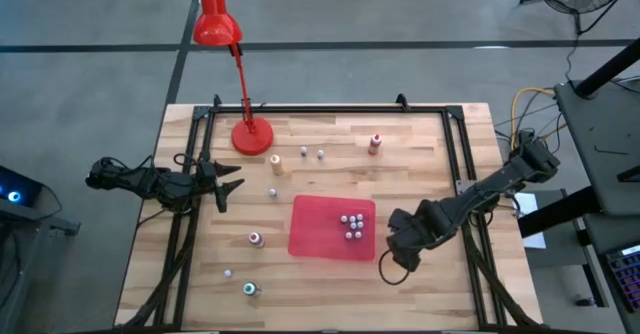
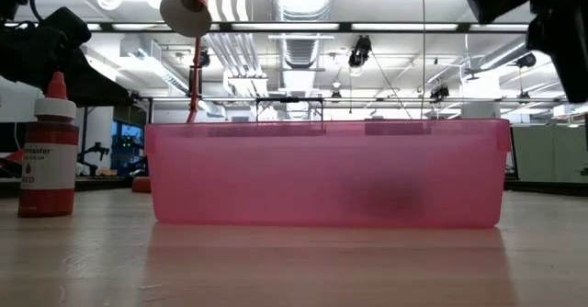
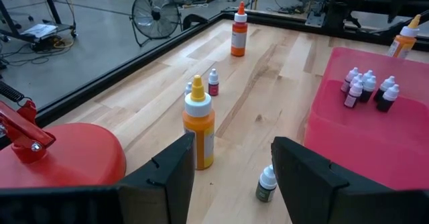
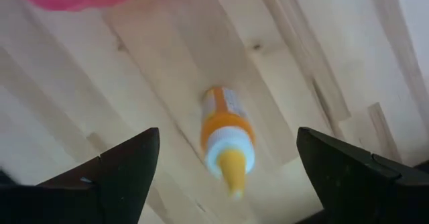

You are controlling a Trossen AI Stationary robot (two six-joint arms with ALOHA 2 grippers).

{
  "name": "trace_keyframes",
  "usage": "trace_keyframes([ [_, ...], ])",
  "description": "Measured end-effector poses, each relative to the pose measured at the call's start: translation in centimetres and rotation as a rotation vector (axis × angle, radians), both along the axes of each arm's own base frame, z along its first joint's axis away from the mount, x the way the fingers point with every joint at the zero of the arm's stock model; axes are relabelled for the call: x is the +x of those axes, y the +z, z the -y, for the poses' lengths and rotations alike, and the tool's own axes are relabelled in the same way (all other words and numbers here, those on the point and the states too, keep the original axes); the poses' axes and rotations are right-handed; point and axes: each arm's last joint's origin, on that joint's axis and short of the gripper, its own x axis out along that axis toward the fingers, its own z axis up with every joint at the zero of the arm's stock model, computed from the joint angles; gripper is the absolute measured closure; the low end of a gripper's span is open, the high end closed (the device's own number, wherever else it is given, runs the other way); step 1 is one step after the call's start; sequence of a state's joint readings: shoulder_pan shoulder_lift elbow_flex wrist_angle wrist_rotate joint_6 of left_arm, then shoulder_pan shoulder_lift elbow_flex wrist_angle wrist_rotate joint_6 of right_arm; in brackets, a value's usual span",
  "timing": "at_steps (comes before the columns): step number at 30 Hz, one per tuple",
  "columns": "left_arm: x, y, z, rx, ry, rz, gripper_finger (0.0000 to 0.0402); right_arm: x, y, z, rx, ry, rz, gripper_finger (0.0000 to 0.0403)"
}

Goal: Pick & Place food coloring
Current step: Put the large yellow food coloring bottle in the red bin

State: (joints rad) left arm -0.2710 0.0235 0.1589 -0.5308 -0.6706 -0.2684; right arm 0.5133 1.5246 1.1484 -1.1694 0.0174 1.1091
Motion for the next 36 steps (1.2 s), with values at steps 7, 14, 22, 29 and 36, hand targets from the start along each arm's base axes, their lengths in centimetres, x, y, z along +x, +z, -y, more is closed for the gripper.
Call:
trace_keyframes([
  [7, 0.0, 0.0, 0.0, 0.0, 0.0, 0.0, 0.0232, -0.5, -1.9, 0.2, 0.008, -0.015, -0.029, 0.0062],
  [14, 0.0, 0.0, 0.0, 0.0, 0.001, 0.0, 0.0232, -0.8, -3.1, -0.1, 0.04, -0.004, -0.026, 0.0062],
  [22, 0.0, 0.0, 0.0, 0.0, 0.001, 0.0, 0.0232, -0.8, -3.7, -0.1, 0.055, -0.003, -0.018, 0.0066],
  [29, 0.0, 0.0, 0.0, 0.0, 0.0, 0.0, 0.0232, -0.8, -3.8, -0.1, 0.066, -0.002, -0.022, 0.0098],
  [36, 0.0, 0.0, 0.0, 0.0, 0.0, 0.0, 0.0232, -0.8, -3.7, -0.2, 0.071, -0.002, -0.019, 0.0147],
])
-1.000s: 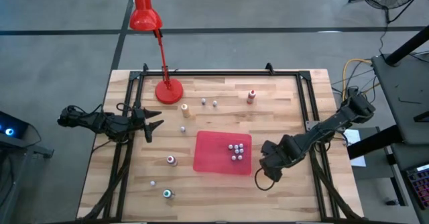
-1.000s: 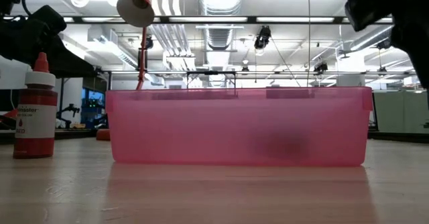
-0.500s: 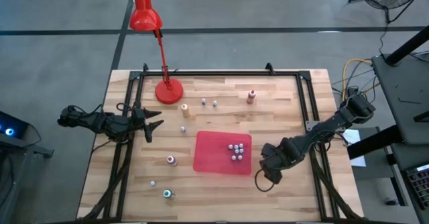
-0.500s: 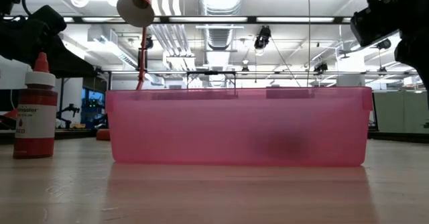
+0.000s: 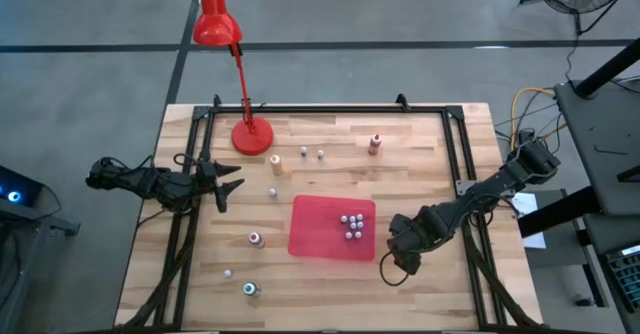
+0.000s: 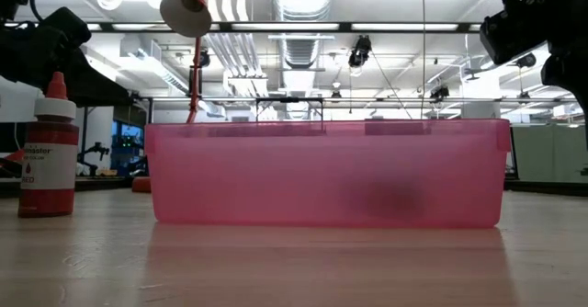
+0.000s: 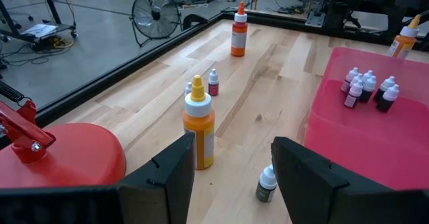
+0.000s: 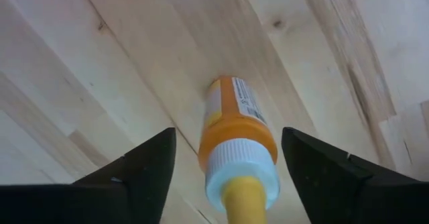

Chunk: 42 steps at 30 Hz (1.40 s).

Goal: Pick & Place food coloring
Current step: Put the large yellow food coloring bottle in the red bin

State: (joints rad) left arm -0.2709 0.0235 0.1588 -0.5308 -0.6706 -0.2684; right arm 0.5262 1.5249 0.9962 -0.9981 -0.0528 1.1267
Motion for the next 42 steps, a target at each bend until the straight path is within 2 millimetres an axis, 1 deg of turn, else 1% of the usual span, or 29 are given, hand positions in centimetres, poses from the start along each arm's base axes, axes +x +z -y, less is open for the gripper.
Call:
trace_keyframes([
  [6, 0.0, 0.0, 0.0, 0.0, 0.0, -0.001, 0.0232, 0.0, 0.0, 0.0, 0.001, 0.0, 0.001, 0.0183],
  [18, 0.0, 0.0, 0.0, 0.0, 0.0, 0.0, 0.0232, 0.0, 0.0, 0.0, 0.002, 0.005, 0.001, 0.0244],
  [21, 0.0, 0.0, 0.0, 0.0, 0.0, 0.0, 0.0232, 0.0, 0.0, 0.0, 0.002, 0.013, 0.001, 0.0252],
  [26, 0.0, 0.0, 0.0, 0.0, 0.0, 0.0, 0.0232, -0.1, 0.3, 0.0, 0.005, 0.063, -0.026, 0.0253],
  [32, 0.0, 0.0, 0.0, 0.0, 0.0, 0.0, 0.0232, 0.1, 2.5, 0.2, -0.03, 0.181, -0.048, 0.0253],
  [42, 0.0, 0.0, 0.0, 0.0, 0.0, 0.0, 0.0232, 1.9, 8.0, 0.7, -0.002, 0.346, 0.05, 0.0254],
])
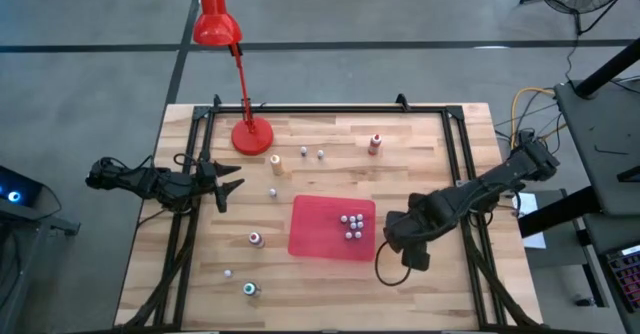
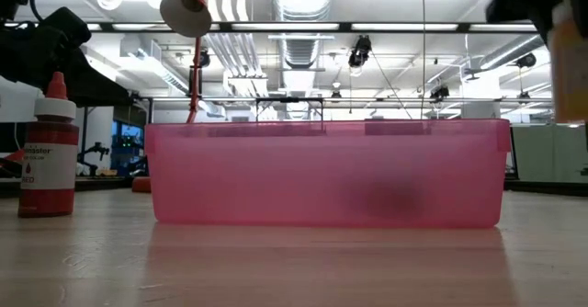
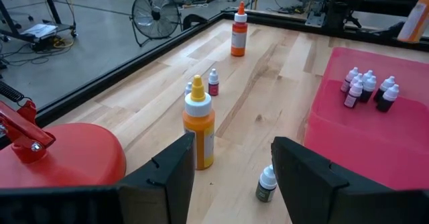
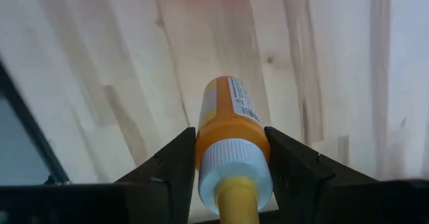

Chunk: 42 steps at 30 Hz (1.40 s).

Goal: Pick & Place food coloring
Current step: Put the large yellow food coloring bottle in the red bin

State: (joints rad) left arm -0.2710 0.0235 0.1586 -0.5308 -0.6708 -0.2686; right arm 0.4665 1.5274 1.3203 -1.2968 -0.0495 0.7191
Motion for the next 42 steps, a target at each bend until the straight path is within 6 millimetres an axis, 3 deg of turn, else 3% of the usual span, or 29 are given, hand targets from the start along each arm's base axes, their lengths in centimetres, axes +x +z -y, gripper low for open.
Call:
trace_keyframes([
  [8, 0.0, 0.0, 0.0, 0.0, 0.0, 0.001, 0.0232, 1.4, 3.5, 1.2, 0.018, 0.072, 0.064, 0.0254],
  [17, 0.0, 0.0, 0.0, 0.0, 0.0, 0.0, 0.0232, 3.7, 5.8, 3.3, 0.02, 0.151, 0.154, 0.0254],
  [29, 0.0, 0.0, 0.0, 0.0, 0.0, 0.0, 0.0232, 7.3, 6.7, 4.9, -0.008, 0.267, 0.204, 0.0255],
  [42, 0.0, 0.0, 0.0, 0.0, 0.0, 0.0, 0.0232, 12.3, 6.1, 5.9, -0.036, 0.404, 0.198, 0.0255],
])
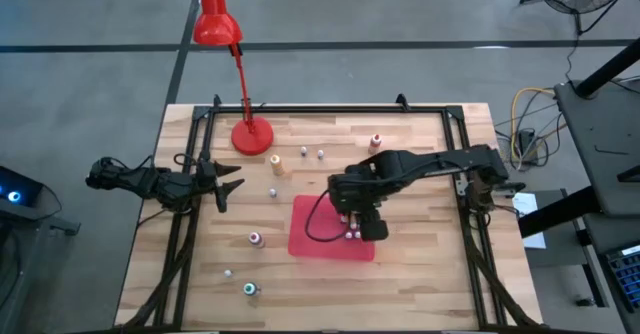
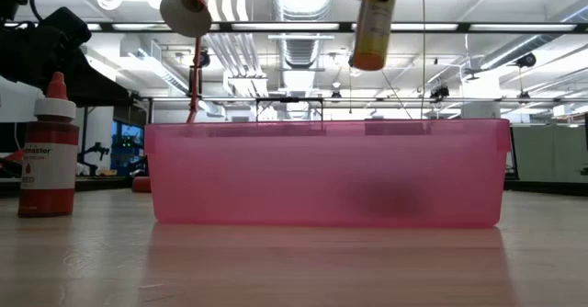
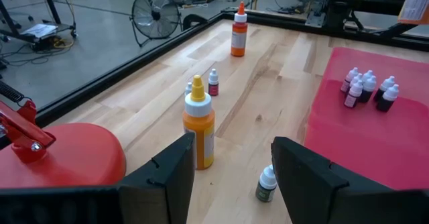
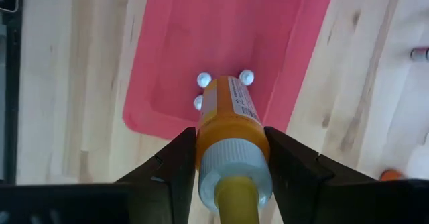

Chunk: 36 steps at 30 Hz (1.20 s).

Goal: Pick & Place food coloring
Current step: Put the large yellow food coloring bottle in the red bin

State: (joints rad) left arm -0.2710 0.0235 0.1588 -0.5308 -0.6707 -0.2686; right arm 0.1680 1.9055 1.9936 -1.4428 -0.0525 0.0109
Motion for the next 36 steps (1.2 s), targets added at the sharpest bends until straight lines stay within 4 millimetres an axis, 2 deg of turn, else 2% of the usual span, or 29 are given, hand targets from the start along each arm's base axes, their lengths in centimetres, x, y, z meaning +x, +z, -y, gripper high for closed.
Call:
trace_keyframes([
  [10, 0.0, 0.0, 0.0, 0.0, 0.0, 0.0, 0.0232, 4.3, -2.0, 1.1, -0.018, 0.027, -0.016, 0.0255],
  [16, 0.0, 0.0, 0.0, 0.0, 0.0, 0.0, 0.0232, 6.1, -3.7, 1.8, -0.027, 0.034, -0.039, 0.0255],
  [28, 0.0, 0.0, 0.0, 0.0, 0.0, 0.0, 0.0232, 8.3, -7.7, 2.3, -0.066, 0.049, -0.11, 0.0255],
  [36, 0.0, 0.0, 0.0, 0.0, 0.0, 0.0, 0.0232, 9.1, -9.2, 2.3, -0.092, 0.056, -0.116, 0.0255],
])
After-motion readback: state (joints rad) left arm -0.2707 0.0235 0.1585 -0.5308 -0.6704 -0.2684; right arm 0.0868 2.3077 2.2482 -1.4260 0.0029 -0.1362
